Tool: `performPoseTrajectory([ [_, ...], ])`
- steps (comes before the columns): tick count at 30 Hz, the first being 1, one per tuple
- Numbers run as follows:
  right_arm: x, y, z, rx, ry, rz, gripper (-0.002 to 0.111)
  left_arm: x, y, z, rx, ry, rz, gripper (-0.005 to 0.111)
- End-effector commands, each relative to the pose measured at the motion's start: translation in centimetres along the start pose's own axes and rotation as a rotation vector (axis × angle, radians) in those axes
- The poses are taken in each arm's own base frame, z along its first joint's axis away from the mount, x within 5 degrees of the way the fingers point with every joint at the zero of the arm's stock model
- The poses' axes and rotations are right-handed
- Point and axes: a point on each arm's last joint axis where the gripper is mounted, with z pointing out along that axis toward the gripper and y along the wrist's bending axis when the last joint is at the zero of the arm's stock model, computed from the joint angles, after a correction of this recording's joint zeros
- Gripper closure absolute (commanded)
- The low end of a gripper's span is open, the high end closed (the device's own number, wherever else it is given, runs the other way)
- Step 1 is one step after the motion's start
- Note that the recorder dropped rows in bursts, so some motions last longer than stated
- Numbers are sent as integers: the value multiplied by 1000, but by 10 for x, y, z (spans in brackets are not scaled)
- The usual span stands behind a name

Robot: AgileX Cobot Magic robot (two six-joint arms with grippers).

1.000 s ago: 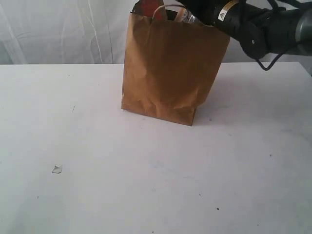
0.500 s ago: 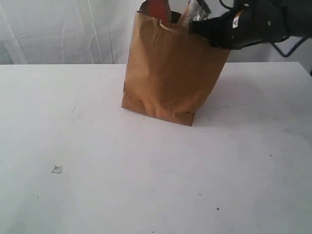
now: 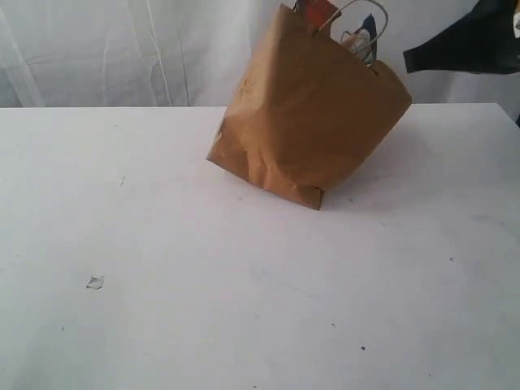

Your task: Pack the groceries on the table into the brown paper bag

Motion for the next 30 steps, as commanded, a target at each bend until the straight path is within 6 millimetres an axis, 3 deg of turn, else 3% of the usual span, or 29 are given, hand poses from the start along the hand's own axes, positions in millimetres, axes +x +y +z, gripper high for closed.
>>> performPoseTrajectory([
  [1,22,3,-6,-45,-23,58,108,1,0,0,2,-3,-9,107],
  [9,52,-5,-16,18,30,8,108,1,0,0,2,-3,-9,107],
  [15,98,-43,-31,305,56,286,108,1,0,0,2,-3,-9,107],
  [18,118,-41,-50,282,-37,339,108,1,0,0,2,-3,-9,107],
  [21,140,-26,-68,103,-120,380,108,1,0,0,2,-3,-9,107],
  [26,159,4,-129,-266,-440,184,108,1,0,0,2,-3,-9,107],
  [28,161,7,-157,-325,-593,149,108,1,0,0,2,-3,-9,107],
  [30,167,0,-176,-254,-704,161,108,1,0,0,2,-3,-9,107],
])
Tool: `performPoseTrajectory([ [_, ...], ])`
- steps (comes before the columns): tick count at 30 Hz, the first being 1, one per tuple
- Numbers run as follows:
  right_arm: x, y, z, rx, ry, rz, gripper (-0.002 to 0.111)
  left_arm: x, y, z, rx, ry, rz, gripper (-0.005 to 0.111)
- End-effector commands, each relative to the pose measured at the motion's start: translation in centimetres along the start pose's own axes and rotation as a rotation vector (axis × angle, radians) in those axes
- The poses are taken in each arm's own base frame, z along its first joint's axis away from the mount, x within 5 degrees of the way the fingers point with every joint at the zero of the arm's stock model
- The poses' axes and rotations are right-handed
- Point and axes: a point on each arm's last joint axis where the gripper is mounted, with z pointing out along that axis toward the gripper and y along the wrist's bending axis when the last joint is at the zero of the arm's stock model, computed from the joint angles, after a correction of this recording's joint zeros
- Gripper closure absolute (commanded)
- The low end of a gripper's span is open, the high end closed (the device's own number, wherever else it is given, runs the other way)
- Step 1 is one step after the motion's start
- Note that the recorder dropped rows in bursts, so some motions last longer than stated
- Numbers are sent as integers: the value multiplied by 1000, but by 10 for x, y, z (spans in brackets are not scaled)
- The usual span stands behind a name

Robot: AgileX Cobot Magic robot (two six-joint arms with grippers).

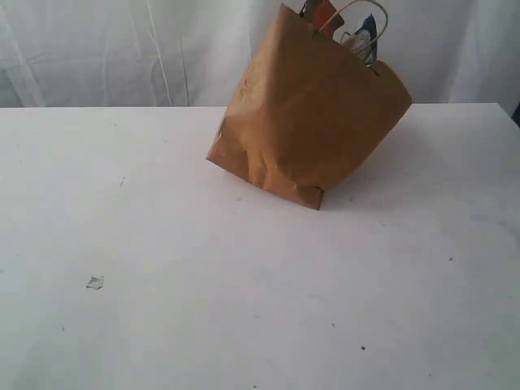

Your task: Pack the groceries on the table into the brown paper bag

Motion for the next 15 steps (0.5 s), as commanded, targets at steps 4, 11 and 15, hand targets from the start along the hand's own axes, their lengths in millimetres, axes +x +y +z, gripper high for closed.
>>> performPoseTrajectory([
  [4,-15,9,-66,-32,-360,-77,108,1,0,0,2,-3,-9,107],
  [11,4,-6,-59,101,-303,70,108,1,0,0,1,-3,-7,107],
  [15,32,-10,-49,121,-213,141,108,1,0,0,1,-3,-7,107],
])
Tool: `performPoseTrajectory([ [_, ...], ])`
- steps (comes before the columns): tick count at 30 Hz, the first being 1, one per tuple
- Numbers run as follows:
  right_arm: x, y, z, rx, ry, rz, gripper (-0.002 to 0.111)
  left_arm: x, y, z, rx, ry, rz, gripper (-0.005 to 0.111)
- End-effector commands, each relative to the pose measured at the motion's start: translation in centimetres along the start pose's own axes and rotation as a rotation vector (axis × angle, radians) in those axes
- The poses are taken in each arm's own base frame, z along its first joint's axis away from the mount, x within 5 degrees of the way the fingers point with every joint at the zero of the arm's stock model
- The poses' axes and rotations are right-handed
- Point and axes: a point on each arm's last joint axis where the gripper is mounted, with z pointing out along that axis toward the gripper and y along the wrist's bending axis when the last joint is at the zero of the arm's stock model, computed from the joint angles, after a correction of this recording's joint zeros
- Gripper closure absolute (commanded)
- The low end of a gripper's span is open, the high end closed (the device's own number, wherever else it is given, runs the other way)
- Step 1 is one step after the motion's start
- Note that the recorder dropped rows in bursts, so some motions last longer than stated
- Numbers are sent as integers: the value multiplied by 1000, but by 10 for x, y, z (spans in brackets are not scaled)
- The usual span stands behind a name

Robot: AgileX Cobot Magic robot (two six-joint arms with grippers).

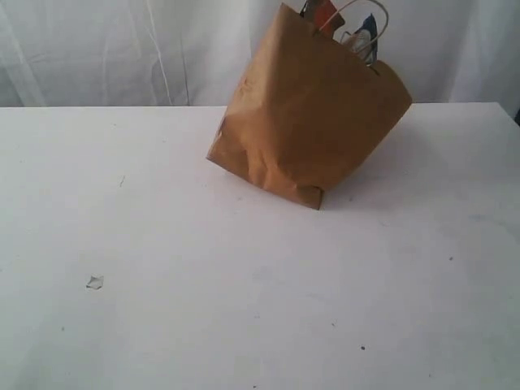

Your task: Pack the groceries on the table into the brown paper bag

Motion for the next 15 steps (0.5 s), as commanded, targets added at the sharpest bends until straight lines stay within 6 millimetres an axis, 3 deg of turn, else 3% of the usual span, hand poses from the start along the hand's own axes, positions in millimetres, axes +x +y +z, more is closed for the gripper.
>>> performPoseTrajectory([
  [1,29,-6,1,34,90,64,108,1,0,0,1,-3,-7,107],
  [5,41,-7,1,31,126,30,108,1,0,0,1,-3,-7,107],
  [6,43,-10,1,56,156,-93,108,1,0,0,1,-3,-7,107],
  [9,56,-9,-2,21,300,-212,108,1,0,0,1,-3,-7,107],
  [13,79,-13,-6,48,340,-149,108,1,0,0,1,-3,-7,107],
  [14,89,-17,-12,108,450,-70,108,1,0,0,0,-2,-6,107],
  [15,92,-22,-15,173,502,-117,108,1,0,0,0,-2,-6,107],
])
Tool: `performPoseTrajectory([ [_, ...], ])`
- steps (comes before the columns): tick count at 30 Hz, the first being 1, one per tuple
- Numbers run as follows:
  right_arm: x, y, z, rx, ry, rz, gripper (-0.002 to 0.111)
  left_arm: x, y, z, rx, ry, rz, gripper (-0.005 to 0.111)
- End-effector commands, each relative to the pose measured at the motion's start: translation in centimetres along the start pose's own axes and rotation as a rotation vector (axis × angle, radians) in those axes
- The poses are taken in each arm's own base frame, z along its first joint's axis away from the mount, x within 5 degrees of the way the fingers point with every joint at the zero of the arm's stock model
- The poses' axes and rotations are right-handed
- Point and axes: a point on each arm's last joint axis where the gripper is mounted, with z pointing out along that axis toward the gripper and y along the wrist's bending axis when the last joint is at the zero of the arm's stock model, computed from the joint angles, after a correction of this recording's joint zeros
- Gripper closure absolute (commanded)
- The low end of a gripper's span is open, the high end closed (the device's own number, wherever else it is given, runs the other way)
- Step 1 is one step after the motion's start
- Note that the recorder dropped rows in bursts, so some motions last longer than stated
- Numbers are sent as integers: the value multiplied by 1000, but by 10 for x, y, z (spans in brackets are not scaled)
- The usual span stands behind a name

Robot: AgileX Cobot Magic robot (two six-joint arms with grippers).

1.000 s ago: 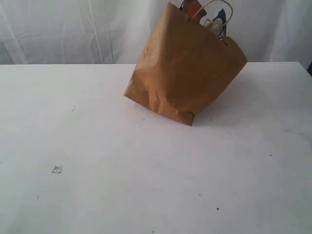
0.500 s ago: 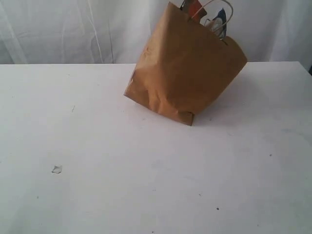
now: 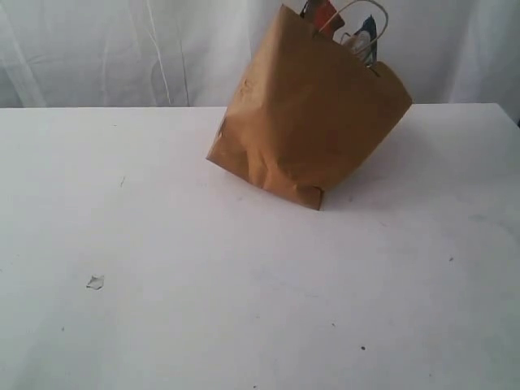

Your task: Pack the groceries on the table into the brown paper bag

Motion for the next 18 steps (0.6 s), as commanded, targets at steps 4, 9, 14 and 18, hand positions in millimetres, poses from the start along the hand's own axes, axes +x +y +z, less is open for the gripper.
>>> performPoseTrajectory([
  [4,18,-16,-4,281,150,34,108,1,0,0,0,-2,-6,107],
  [9,17,-16,-4,285,137,71,108,1,0,0,0,-2,-6,107],
  [14,17,-16,-4,285,137,71,108,1,0,0,0,-2,-6,107],
  [18,17,-16,-4,285,137,71,108,1,0,0,0,-2,-6,107],
])
